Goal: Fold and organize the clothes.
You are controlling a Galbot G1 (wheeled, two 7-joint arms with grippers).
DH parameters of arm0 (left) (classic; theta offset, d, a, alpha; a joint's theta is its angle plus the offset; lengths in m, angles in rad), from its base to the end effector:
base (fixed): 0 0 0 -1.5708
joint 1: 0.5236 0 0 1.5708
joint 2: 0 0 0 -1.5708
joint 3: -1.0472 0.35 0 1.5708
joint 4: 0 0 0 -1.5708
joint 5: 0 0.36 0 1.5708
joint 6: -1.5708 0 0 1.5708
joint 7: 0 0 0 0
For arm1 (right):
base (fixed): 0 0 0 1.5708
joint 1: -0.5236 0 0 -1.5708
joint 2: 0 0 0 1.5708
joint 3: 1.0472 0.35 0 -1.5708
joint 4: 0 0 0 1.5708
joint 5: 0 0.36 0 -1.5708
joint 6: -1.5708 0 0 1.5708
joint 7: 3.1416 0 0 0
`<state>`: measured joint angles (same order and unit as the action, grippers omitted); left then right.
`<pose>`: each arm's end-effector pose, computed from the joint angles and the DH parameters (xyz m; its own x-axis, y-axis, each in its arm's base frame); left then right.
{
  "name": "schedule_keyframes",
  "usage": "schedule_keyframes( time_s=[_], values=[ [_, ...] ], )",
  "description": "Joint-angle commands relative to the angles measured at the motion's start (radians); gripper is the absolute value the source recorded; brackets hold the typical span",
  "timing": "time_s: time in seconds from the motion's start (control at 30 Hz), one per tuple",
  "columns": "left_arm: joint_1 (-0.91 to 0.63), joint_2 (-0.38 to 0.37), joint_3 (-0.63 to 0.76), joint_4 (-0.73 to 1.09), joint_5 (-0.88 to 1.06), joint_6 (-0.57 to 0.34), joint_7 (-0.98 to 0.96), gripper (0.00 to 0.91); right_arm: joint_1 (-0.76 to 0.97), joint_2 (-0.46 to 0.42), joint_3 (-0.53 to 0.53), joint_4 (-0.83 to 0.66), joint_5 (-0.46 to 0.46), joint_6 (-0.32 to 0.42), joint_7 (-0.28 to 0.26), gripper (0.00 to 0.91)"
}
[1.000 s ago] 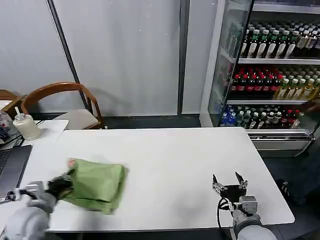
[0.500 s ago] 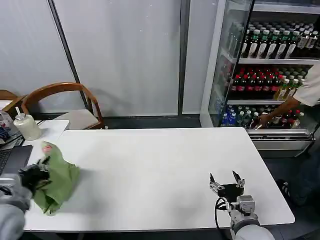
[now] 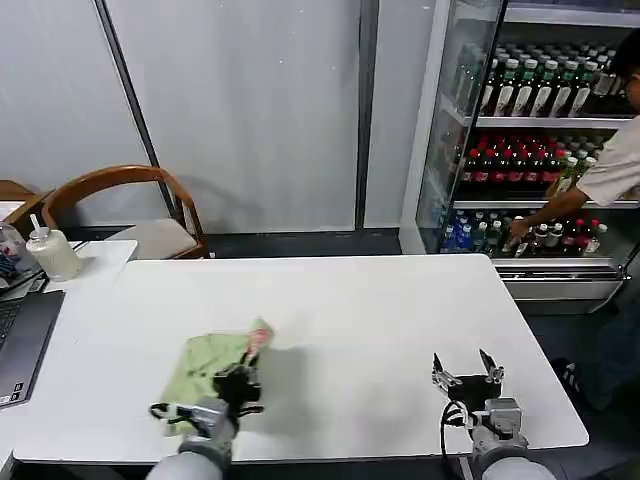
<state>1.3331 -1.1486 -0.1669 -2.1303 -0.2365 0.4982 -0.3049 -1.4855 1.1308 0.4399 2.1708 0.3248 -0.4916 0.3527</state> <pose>0.2211 -0.0321 -0.2616 -0.9283 0.1588 0.3363 0.2180 0.9649 0.1464 0.2073 -0.0400 -0.2554 -0.9303 0.0808 0.3578 0.0215 0.9858 -0.1667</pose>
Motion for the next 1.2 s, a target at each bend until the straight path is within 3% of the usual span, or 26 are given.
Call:
schedule_keyframes(
  time_s=[0.03, 0.27, 0.33, 0.37, 0.5, 0.77, 0.9, 1.07, 1.2],
  values=[
    [-0.139, -0.113, 0.197, 0.087, 0.008, -0.021, -0.041, 0.02, -0.005, 0.007, 0.017, 0.001, -0.006, -0.002, 0.0, 0.907],
    [-0.201, -0.138, 0.182, 0.165, -0.1, -0.031, -0.089, 0.02, 0.003, -0.009, 0.055, 0.011, -0.002, 0.001, -0.007, 0.907],
    [-0.206, -0.137, 0.183, 0.16, -0.134, -0.028, -0.091, 0.071, 0.018, -0.016, 0.067, 0.015, 0.003, 0.005, 0.007, 0.907],
    [-0.208, -0.137, 0.183, 0.159, -0.168, -0.045, -0.088, 0.907, 0.019, -0.027, 0.064, 0.019, 0.001, 0.083, 0.018, 0.907],
    [-0.207, -0.131, 0.207, 0.145, -0.241, -0.088, -0.055, 0.907, 0.073, -0.059, 0.092, 0.025, -0.006, 0.063, -0.038, 0.907],
    [-0.207, -0.148, 0.244, 0.108, -0.263, -0.132, -0.004, 0.907, 0.164, -0.081, 0.057, -0.037, -0.032, 0.121, -0.081, 0.907],
    [-0.231, -0.137, 0.185, 0.079, -0.257, -0.141, 0.018, 0.907, 0.203, -0.078, 0.033, -0.08, -0.044, 0.174, -0.1, 0.907],
    [-0.267, -0.048, 0.049, 0.069, -0.184, -0.175, 0.05, 0.907, 0.245, -0.079, 0.026, -0.126, -0.052, 0.191, -0.117, 0.907],
    [-0.244, 0.106, -0.21, 0.206, -0.062, -0.341, 0.198, 0.907, 0.29, -0.066, 0.005, -0.188, -0.071, 0.215, -0.137, 0.907]
  ],
)
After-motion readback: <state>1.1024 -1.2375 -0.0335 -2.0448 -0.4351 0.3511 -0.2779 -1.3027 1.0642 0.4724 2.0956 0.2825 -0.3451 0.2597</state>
